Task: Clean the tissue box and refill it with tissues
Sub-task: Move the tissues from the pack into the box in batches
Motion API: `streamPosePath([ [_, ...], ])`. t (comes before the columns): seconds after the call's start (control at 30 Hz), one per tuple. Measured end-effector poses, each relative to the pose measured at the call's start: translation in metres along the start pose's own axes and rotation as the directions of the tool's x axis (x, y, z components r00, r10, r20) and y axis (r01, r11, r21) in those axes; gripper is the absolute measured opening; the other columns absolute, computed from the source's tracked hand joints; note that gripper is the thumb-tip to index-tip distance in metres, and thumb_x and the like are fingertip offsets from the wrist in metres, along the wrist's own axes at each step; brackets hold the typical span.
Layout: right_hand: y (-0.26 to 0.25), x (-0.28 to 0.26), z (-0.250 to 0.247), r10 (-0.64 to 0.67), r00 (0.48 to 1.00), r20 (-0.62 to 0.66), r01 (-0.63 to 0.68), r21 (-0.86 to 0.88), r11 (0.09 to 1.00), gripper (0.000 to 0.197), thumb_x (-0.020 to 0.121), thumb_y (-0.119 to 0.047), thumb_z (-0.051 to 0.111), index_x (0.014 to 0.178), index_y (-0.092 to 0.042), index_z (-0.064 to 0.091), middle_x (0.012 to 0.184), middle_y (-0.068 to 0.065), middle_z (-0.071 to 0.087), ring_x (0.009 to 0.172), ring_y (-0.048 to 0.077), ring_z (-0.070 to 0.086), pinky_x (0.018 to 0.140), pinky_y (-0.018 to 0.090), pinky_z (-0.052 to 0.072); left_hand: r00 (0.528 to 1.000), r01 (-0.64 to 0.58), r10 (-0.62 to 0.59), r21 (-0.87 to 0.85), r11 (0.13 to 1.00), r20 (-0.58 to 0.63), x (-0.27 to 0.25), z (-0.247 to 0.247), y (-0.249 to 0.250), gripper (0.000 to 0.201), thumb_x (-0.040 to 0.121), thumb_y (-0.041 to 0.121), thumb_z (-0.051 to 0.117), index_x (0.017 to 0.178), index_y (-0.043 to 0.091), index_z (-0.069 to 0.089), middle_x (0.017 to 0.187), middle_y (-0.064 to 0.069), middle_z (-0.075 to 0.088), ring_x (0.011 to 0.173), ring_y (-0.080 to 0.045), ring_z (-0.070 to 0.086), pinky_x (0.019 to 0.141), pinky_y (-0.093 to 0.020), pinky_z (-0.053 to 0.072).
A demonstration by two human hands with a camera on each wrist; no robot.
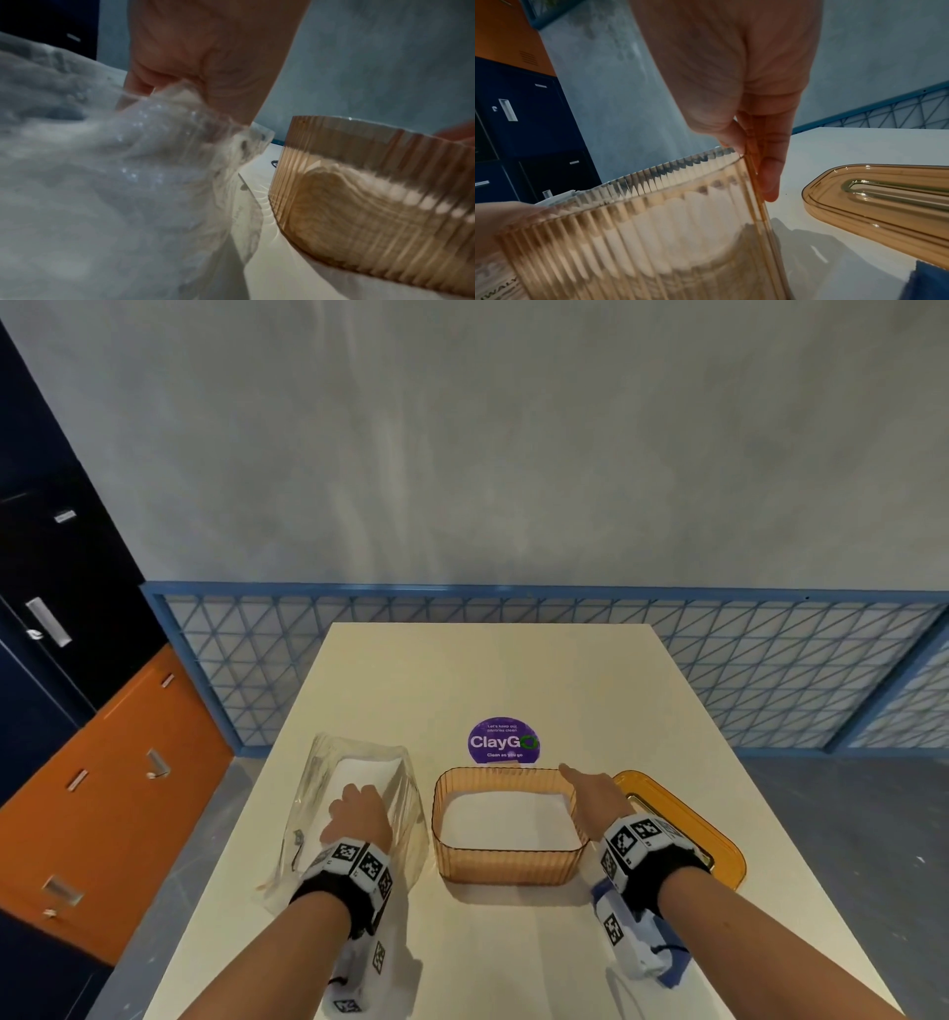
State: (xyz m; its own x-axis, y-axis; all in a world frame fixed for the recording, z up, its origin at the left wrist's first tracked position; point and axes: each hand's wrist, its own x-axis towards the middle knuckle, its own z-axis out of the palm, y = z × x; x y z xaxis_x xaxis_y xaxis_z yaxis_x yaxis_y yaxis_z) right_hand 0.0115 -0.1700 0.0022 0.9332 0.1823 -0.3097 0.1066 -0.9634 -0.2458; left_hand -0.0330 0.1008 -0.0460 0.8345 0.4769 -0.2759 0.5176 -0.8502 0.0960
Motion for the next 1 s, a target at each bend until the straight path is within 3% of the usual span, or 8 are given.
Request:
streamPosePath([
  [0.33, 0.004, 0.002, -0.004, 0.021, 0.999, 0.047, -0.023, 0.05, 0.998, 0.059, 0.097, -0.003, 0.037, 0.149, -0.024, 0.021, 0.137, 0.017, 0.048, 0.125, 0.028, 0.049, 0.098, 0.03, 0.043, 0.985, -0.087, 0.07, -0.102, 0.991, -0.158, -0.016, -0.041, -0.014, 0.029, 0.097, 0.005, 0.035, 0.123, 0.004, 0.048, 0.125, -0.013, 0.057, 0.115, -0.027, 0.058, 0.092, -0.037, 0.046],
  [0.5, -0.018, -0.004, -0.021, -0.092, 0.963, -0.252, 0.151, 0.224, 0.963, 0.036, 0.1, -0.023, 0.039, 0.133, -0.014, 0.051, 0.122, 0.012, 0.058, 0.111, 0.024, 0.056, 0.093, 0.032, 0.044, 0.835, -0.308, 0.094, -0.319, 0.896, -0.543, -0.06, -0.083, -0.013, 0.025, 0.091, 0.0, 0.042, 0.112, 0.005, 0.055, 0.1, -0.014, 0.064, 0.086, -0.033, 0.06, 0.061, -0.031, 0.037],
  [0.57, -0.038, -0.01, -0.035, -0.123, 0.977, -0.173, 0.198, 0.538, 0.82, 0.033, 0.099, -0.032, 0.039, 0.117, -0.014, 0.061, 0.107, 0.01, 0.066, 0.087, 0.022, 0.063, 0.08, 0.033, 0.05, 0.767, -0.418, 0.129, -0.337, 0.844, -0.629, -0.076, -0.091, -0.007, 0.033, 0.091, -0.001, 0.044, 0.12, 0.009, 0.055, 0.104, -0.009, 0.064, 0.085, -0.03, 0.059, 0.061, -0.031, 0.04],
  [0.63, -0.059, -0.018, -0.05, -0.168, 0.985, 0.038, 0.06, 0.836, 0.545, 0.045, 0.099, -0.045, 0.032, 0.115, -0.012, 0.059, 0.101, 0.01, 0.069, 0.077, 0.023, 0.066, 0.068, 0.03, 0.053, 0.691, -0.548, 0.22, -0.301, 0.78, -0.689, -0.086, -0.091, -0.001, 0.041, 0.087, -0.004, 0.049, 0.125, 0.012, 0.056, 0.111, -0.006, 0.064, 0.088, -0.029, 0.063, 0.064, -0.034, 0.047],
  [0.7, -0.074, -0.021, -0.064, -0.26, 0.949, 0.177, -0.095, 0.949, 0.299, 0.059, 0.096, -0.056, 0.027, 0.117, -0.009, 0.055, 0.102, 0.014, 0.069, 0.08, 0.029, 0.068, 0.065, 0.032, 0.055, 0.589, -0.694, 0.388, -0.198, 0.692, -0.709, -0.088, -0.084, 0.006, 0.049, 0.081, -0.009, 0.051, 0.124, 0.014, 0.057, 0.119, -0.007, 0.065, 0.092, -0.029, 0.066, 0.071, -0.035, 0.054],
  [0.77, -0.08, -0.024, -0.074, -0.318, 0.922, 0.224, -0.17, 0.968, 0.187, 0.06, 0.094, -0.057, 0.035, 0.119, -0.007, 0.055, 0.104, 0.016, 0.066, 0.085, 0.032, 0.066, 0.071, 0.037, 0.055, 0.509, -0.775, 0.538, -0.085, 0.626, -0.672, -0.084, -0.07, 0.011, 0.048, 0.08, 0.0, 0.044, 0.124, 0.018, 0.053, 0.124, -0.011, 0.064, 0.104, -0.03, 0.065, 0.084, -0.04, 0.055],
  [0.9, -0.074, -0.027, -0.083, -0.24, 0.963, 0.126, -0.024, 0.921, 0.388, 0.03, 0.092, -0.013, 0.055, 0.12, -0.001, 0.055, 0.111, 0.015, 0.061, 0.089, 0.026, 0.06, 0.07, 0.032, 0.051, 0.469, -0.853, 0.684, -0.084, 0.515, -0.559, -0.083, -0.041, 0.019, 0.049, 0.085, 0.02, 0.044, 0.133, 0.024, 0.041, 0.139, -0.011, 0.05, 0.13, -0.021, 0.04, 0.1, -0.044, 0.046],
  [1.0, -0.063, -0.029, -0.089, -0.229, 0.973, -0.01, 0.155, 0.768, 0.622, 0.028, 0.089, -0.006, 0.056, 0.117, -0.002, 0.059, 0.11, 0.014, 0.062, 0.097, 0.028, 0.058, 0.076, 0.033, 0.045, 0.595, -0.802, 0.581, -0.374, 0.465, -0.555, -0.09, -0.03, 0.02, 0.059, 0.084, 0.046, 0.053, 0.138, 0.035, 0.033, 0.149, 0.002, 0.031, 0.14, -0.009, 0.023, 0.113, -0.029, 0.026],
])
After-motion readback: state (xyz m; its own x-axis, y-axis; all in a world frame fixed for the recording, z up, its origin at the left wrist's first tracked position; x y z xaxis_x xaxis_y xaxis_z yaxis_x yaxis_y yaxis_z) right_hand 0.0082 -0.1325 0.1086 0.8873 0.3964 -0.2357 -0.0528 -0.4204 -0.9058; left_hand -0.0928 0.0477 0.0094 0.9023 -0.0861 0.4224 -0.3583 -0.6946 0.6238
